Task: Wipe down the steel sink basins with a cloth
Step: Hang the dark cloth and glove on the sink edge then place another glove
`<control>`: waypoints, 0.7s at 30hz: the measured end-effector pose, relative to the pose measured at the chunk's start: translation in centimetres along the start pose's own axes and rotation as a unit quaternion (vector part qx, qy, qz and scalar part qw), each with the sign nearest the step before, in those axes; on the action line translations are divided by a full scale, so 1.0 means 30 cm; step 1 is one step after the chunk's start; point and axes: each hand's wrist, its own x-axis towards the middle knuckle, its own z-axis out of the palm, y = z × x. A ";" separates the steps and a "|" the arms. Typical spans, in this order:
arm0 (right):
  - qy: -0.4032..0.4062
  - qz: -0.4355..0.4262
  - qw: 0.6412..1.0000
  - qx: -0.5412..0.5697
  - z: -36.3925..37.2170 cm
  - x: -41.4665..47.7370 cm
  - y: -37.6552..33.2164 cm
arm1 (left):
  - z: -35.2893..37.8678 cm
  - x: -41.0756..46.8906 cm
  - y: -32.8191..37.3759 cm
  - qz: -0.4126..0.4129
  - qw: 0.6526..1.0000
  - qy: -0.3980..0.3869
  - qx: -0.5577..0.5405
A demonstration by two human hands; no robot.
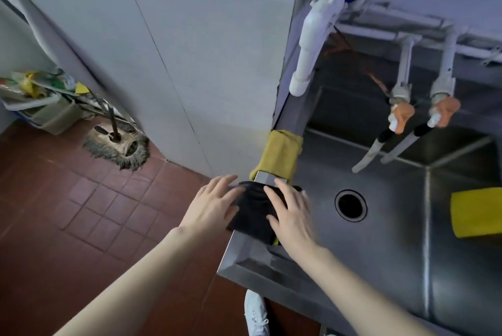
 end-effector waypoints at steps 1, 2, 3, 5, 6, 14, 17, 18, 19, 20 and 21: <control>-0.006 -0.014 1.000 -0.005 0.011 -0.024 -0.001 | 0.015 -0.013 0.005 0.014 1.000 -0.018 0.003; -0.018 -0.020 1.000 0.004 0.025 -0.043 -0.002 | 0.033 -0.023 0.011 0.015 0.999 -0.037 -0.003; -0.035 -0.016 0.999 0.020 0.040 -0.056 -0.002 | 0.052 -0.028 0.016 0.007 0.998 -0.056 -0.015; -0.070 -0.003 0.997 0.042 0.069 -0.065 0.002 | 0.083 -0.028 0.023 -0.017 0.995 -0.082 -0.049; -0.084 0.002 0.995 0.044 0.079 -0.063 0.004 | 0.093 -0.025 0.024 -0.026 0.994 -0.088 -0.065; -0.136 -0.007 0.988 0.076 0.059 -0.046 0.043 | 0.045 0.014 0.046 -0.007 0.996 -0.075 -0.037; -0.092 0.005 0.990 0.102 0.018 -0.067 0.111 | 0.011 0.063 0.116 0.033 0.999 -0.015 -0.029; -0.075 0.023 0.991 0.107 0.004 -0.085 0.148 | 0.010 0.084 0.156 0.044 0.999 -0.002 -0.028; -0.060 0.045 0.991 0.113 -0.013 -0.109 0.191 | 0.014 0.107 0.204 0.055 0.998 0.004 -0.027; -0.049 0.070 0.989 0.121 -0.034 -0.138 0.239 | 0.024 0.130 0.258 0.066 0.997 0.005 -0.028; -0.038 0.093 0.987 0.126 -0.060 -0.172 0.292 | 0.038 0.153 0.317 0.076 0.997 0.003 -0.031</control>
